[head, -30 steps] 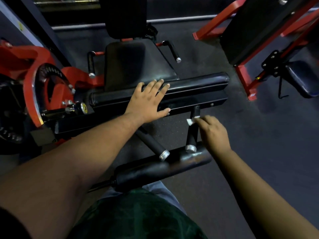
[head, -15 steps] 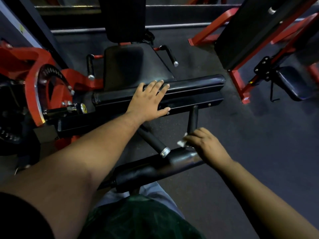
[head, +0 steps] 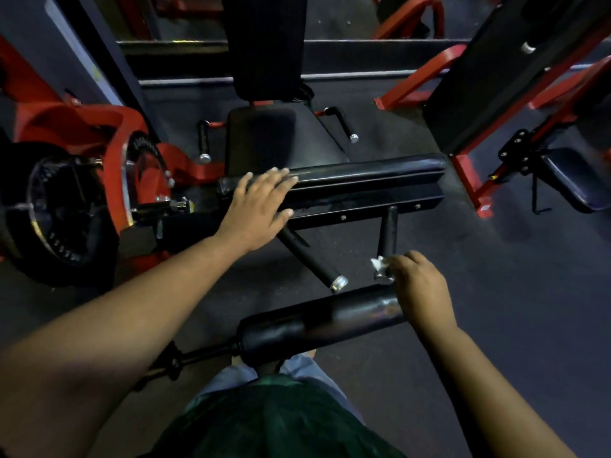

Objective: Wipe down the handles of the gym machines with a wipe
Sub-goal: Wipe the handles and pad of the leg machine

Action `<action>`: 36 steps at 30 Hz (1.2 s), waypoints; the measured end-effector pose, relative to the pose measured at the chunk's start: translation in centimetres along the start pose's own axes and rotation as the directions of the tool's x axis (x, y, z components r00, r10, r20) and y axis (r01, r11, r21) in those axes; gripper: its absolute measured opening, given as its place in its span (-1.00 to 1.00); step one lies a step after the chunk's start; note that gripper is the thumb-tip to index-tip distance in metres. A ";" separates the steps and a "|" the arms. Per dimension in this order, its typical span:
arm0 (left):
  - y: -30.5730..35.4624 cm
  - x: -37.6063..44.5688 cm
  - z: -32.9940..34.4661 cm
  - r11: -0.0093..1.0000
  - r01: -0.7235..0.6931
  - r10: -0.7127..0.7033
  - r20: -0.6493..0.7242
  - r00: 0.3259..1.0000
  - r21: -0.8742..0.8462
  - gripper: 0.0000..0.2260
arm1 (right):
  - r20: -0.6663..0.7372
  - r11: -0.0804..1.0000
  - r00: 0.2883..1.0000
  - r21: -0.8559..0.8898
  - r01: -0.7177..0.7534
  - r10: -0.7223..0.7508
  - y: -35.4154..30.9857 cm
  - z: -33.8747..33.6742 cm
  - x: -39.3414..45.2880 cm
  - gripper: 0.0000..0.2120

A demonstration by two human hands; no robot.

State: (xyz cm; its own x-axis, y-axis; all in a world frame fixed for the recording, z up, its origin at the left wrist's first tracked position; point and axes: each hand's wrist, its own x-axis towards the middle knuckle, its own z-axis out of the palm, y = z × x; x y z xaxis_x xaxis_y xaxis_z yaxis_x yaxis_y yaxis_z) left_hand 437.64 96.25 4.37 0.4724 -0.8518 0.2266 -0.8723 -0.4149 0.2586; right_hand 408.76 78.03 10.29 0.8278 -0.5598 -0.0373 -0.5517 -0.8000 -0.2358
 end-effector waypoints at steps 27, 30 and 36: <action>-7.3 -4.0 -1.5 0.986 0.157 -0.169 0.321 0.932 0.063 -0.10 | 0.088 0.956 0.953 -0.017 0.293 -0.290 -13.4 5.5 5.7 -0.77; -7.3 -4.0 -1.4 0.985 0.156 -0.172 0.315 0.934 0.075 -0.10 | 0.112 0.943 0.937 0.002 0.332 -0.330 -10.0 3.5 2.5 -0.83; -7.1 -3.9 -1.2 0.983 0.154 -0.176 0.293 0.940 0.097 -0.10 | 0.156 0.927 0.929 -0.123 0.355 -0.335 -11.7 5.5 4.7 -0.53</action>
State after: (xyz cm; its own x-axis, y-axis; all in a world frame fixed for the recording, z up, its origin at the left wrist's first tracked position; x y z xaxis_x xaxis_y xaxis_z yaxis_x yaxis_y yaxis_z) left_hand 442.17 102.95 2.81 0.5609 -0.8209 -0.1077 -0.7971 -0.5705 0.1977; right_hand 419.70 85.96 7.57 0.9700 -0.2183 -0.1068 -0.2300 -0.9667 -0.1125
